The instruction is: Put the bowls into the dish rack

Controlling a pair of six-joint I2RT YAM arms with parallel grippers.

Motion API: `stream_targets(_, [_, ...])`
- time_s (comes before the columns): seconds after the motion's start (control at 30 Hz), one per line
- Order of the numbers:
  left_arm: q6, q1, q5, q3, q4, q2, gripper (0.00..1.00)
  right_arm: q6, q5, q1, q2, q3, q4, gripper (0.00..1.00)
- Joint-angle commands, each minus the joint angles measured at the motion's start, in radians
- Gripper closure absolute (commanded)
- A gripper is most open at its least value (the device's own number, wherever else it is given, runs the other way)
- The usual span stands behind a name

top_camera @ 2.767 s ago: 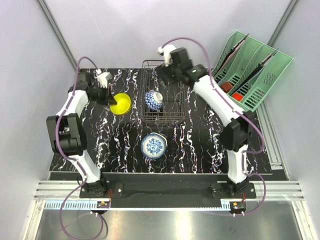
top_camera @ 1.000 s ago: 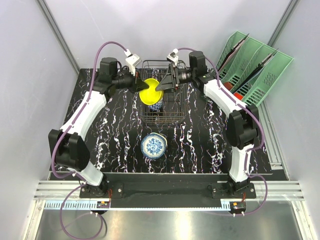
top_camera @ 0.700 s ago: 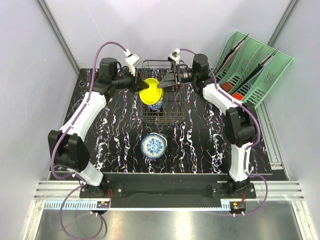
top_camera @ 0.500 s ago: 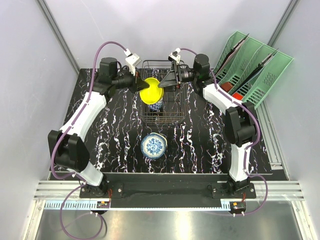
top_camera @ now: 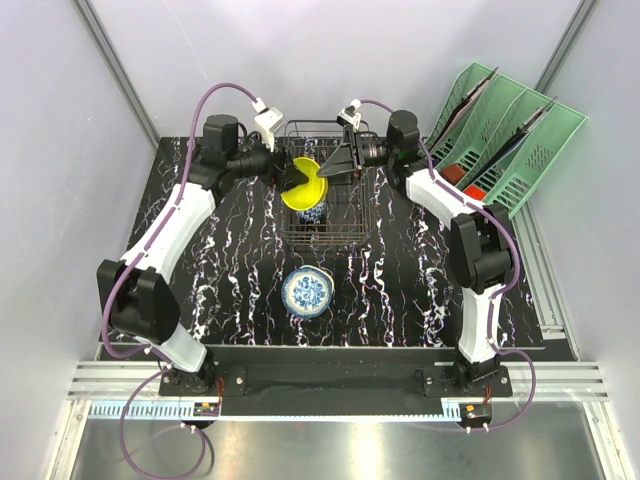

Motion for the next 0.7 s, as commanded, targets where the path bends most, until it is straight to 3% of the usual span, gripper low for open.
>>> stream_targets(0.0, [0.012,-0.004,-0.012,0.046,0.005,0.002,0.24,-0.045,-0.005,0.006,-0.038,0.001,0.014,0.87])
stream_targets(0.1, [0.012,-0.003,-0.036,0.049,-0.004,-0.012,0.21,-0.103,0.018,0.003,-0.045,0.001,-0.051,0.88])
stream_targets(0.17, [0.010,0.002,-0.089,0.049,-0.008,-0.024,0.14,-0.212,0.047,0.000,-0.048,0.024,-0.179,0.89])
stream_targets(0.23, [0.010,0.020,-0.107,0.052,-0.037,-0.044,0.12,-0.356,0.124,-0.009,-0.049,0.090,-0.434,0.92])
stream_targets(0.27, [0.018,0.028,-0.158,0.050,-0.047,-0.055,0.01,-0.463,0.156,-0.011,-0.049,0.111,-0.504,0.92])
stream_targets(0.3, [0.024,0.051,-0.168,0.040,-0.067,-0.063,0.01,-0.516,0.187,-0.015,-0.048,0.136,-0.584,0.91])
stream_targets(0.33, [0.032,0.068,-0.170,0.027,-0.068,-0.073,0.01,-0.568,0.268,-0.015,-0.049,0.191,-0.729,0.91])
stream_targets(0.37, [0.032,0.085,-0.191,0.012,-0.068,-0.086,0.01,-0.666,0.302,-0.015,-0.049,0.211,-0.780,0.91])
stream_targets(0.5, [0.023,0.224,-0.170,-0.065,-0.071,-0.118,0.01,-0.808,0.477,-0.015,-0.060,0.289,-0.942,0.91])
stream_targets(0.6, [0.039,0.291,-0.188,-0.108,-0.096,-0.141,0.01,-0.919,0.687,-0.009,-0.080,0.342,-1.048,0.92])
stream_targets(0.67, [0.076,0.309,-0.208,-0.141,-0.120,-0.155,0.01,-1.010,0.921,0.014,-0.092,0.375,-1.117,0.93])
